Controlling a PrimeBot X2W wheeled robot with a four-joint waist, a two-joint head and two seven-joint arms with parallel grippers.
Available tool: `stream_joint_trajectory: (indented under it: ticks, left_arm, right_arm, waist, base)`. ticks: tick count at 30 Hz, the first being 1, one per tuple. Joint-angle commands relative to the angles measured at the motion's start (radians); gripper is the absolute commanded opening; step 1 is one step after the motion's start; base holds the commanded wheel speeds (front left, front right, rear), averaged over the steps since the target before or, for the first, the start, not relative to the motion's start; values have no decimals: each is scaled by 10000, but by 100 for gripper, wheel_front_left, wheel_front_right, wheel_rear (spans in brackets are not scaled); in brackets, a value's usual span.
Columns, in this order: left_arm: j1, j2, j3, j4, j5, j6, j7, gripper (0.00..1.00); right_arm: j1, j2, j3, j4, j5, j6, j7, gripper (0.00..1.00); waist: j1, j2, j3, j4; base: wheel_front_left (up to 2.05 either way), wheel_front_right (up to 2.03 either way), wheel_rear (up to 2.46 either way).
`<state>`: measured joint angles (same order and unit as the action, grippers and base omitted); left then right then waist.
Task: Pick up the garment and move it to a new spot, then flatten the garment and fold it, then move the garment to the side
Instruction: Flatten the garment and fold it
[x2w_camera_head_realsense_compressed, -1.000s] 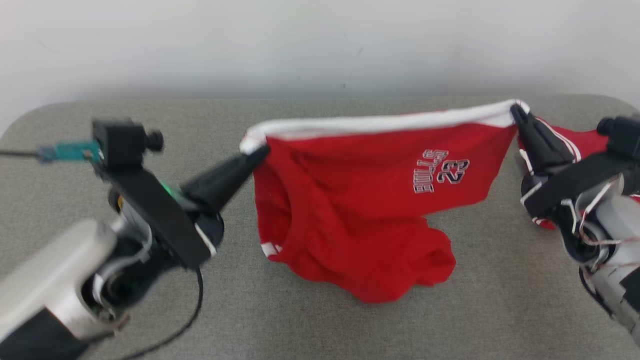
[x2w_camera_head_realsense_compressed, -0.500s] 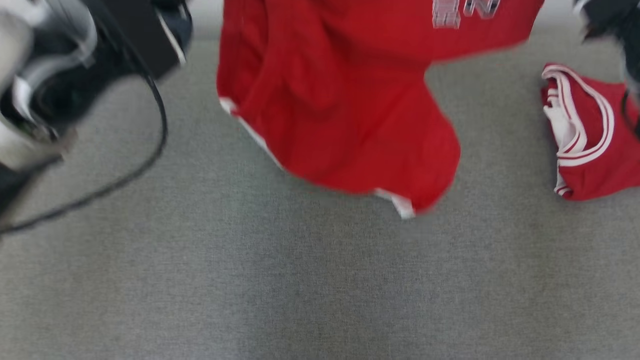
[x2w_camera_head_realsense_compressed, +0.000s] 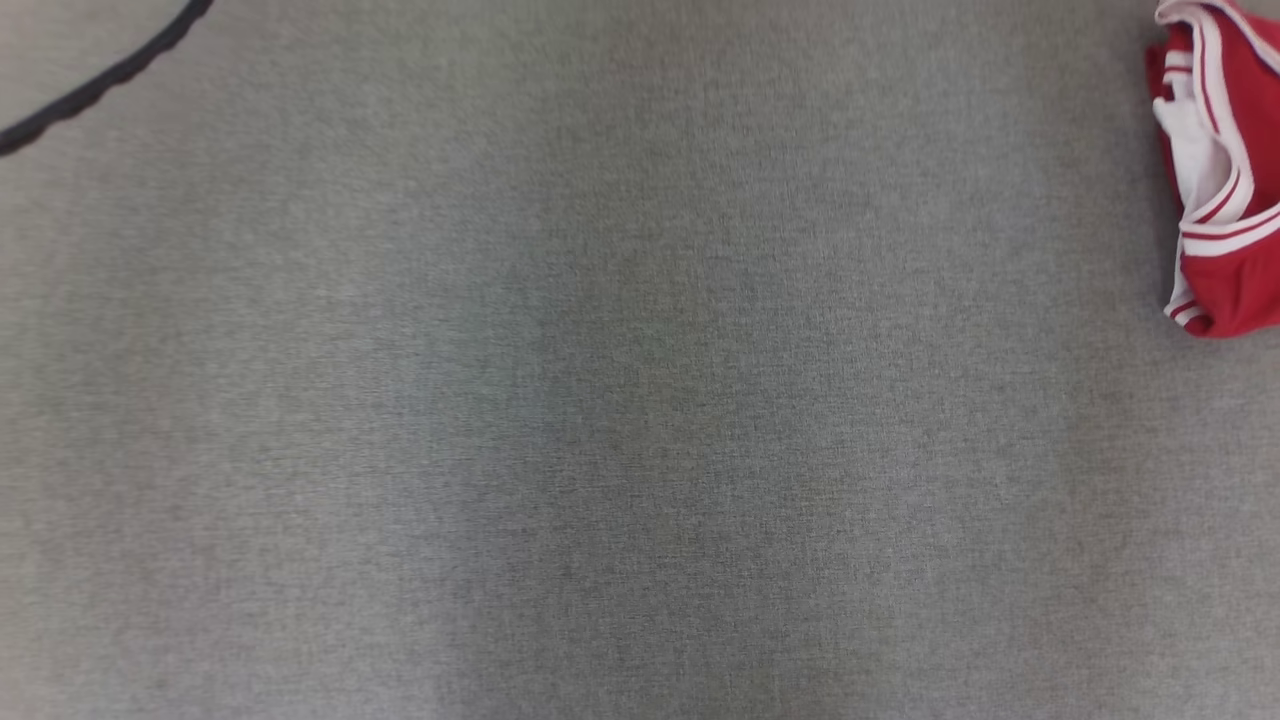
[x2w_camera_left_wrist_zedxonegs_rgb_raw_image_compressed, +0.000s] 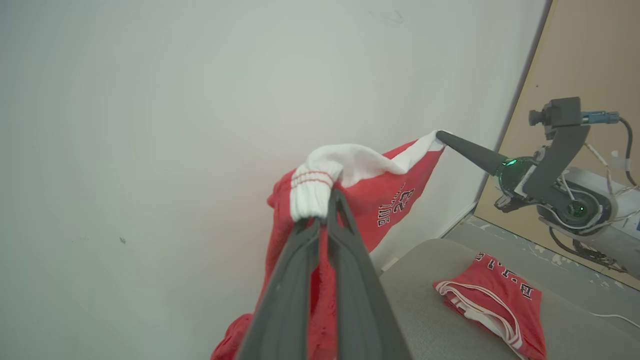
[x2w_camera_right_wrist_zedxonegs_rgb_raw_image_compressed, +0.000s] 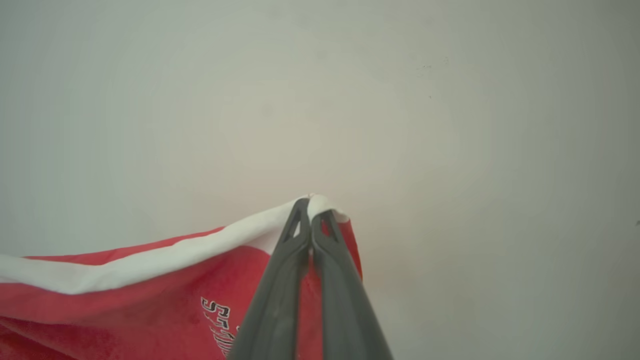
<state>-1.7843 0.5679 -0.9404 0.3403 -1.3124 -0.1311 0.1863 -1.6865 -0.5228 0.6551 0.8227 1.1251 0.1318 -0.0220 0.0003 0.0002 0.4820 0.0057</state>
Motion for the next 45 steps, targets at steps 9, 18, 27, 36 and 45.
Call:
stream_joint_trajectory:
  ticks: [9, 18, 27, 36, 45]
  left_arm:
    - [980, 336, -987, -538, -377, 12, -1480, 0]
    - [3902, 1287, -2440, -2180, -732, 11, -3050, 0]
    - [6923, 1784, -3096, -2966, -363, 11, -4259, 0]
    - [10315, 1059, -3352, -2188, 1362, 217, -4491, 0]
    - [12731, 513, -3176, -960, 3490, 379, -4501, 0]
  right_arm:
    - [1405, -458, 332, -1185, 1031, -19, -731, 0]
    - [5620, -1703, 1205, -3858, 2396, -19, -1367, 0]
    - [9623, -2635, 1774, -5766, 3157, -19, -2200, 0]
    - [12980, -3230, 1489, -6862, 3804, -19, -2432, 0]
    - [15771, -3174, 805, -7429, 3790, -19, -2428, 0]
  waist:
    - [-3, -2, 124, -214]
    - [-3, -2, -1088, -254]
    - [-3, -2, -2059, -131]
    - [-3, -2, -3121, 122]
    - [-3, -2, -4032, 238]
  base:
    - [0, 0, 0]
    - [0, 0, 0]
    - [0, 0, 0]
    - [0, 0, 0]
    - [0, 0, 0]
